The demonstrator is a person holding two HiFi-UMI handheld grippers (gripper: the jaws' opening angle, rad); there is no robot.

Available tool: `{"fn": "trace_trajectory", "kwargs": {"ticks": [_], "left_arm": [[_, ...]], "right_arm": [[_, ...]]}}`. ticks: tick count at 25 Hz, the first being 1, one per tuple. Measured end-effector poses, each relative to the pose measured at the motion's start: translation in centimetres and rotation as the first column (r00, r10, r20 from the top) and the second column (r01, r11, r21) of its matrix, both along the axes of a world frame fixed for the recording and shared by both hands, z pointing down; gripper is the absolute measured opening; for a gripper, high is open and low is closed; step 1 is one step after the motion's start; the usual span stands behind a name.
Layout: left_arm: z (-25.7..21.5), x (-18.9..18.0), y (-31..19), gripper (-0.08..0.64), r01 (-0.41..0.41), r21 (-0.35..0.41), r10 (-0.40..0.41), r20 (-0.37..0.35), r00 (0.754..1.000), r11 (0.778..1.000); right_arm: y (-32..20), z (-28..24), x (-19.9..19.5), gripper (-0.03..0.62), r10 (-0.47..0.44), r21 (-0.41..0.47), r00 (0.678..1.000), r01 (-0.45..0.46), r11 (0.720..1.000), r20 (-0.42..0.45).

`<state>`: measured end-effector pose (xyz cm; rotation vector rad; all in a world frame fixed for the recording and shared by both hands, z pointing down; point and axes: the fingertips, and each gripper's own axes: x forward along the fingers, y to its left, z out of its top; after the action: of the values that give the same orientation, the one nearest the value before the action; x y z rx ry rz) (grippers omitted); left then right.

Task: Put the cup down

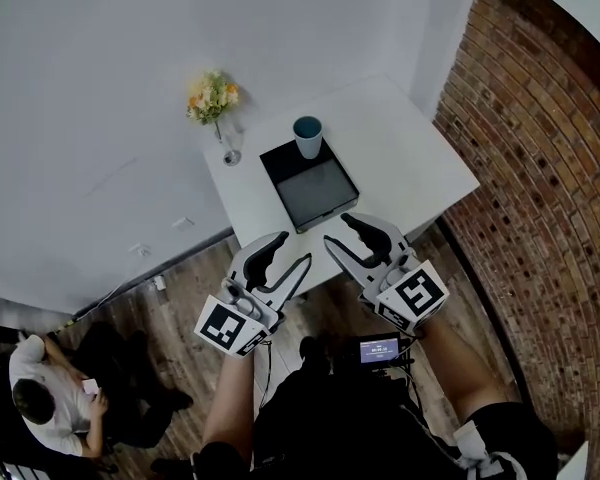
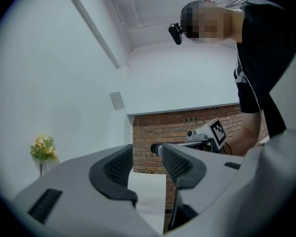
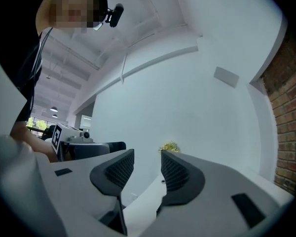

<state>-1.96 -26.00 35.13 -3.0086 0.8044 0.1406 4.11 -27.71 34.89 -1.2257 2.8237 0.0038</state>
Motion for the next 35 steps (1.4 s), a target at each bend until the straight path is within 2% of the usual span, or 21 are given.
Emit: {"fn": "trace_trajectory", "kwargs": {"ticks": [6, 20, 24, 28, 35], "left_arm": [[-0.2, -0.1, 1.8, 0.143, 0.021, -0.01, -0.022, -0.036, 0.999, 1.0], [0.4, -0.1, 2.2, 0.127, -0.017, -0.037, 0.016, -0.019, 1.0, 0.999], [0.5, -0.1, 2.1, 0.127, -0.017, -0.04, 0.016, -0.019, 1.0, 0.999], [0.6, 0.1, 2.0, 0.127, -0.013, -0.04, 0.012, -0.017, 1.0, 0.999], [0.8, 0.1, 1.8, 0.126, -0.005, -0.041, 0.005, -0.009, 1.0, 0.999]], "right_arm": [[2.4, -0.5, -0.3, 0.097, 0.013, 0.021, 1.0, -0.014, 1.0, 0.022], [2.7, -0.3, 0.2, 0.02, 0.065, 0.012, 0.998, -0.065, 0.998, -0.007], [2.6, -0.8, -0.2, 0.014, 0.051, 0.029, 0.999, -0.051, 0.998, 0.01], [2.4, 0.0, 0.0, 0.012, 0.059, 0.005, 0.998, -0.059, 0.998, -0.021], [2.1, 0.1, 0.2, 0.012, 0.063, 0.008, 0.998, -0.062, 0.998, -0.028]]}}
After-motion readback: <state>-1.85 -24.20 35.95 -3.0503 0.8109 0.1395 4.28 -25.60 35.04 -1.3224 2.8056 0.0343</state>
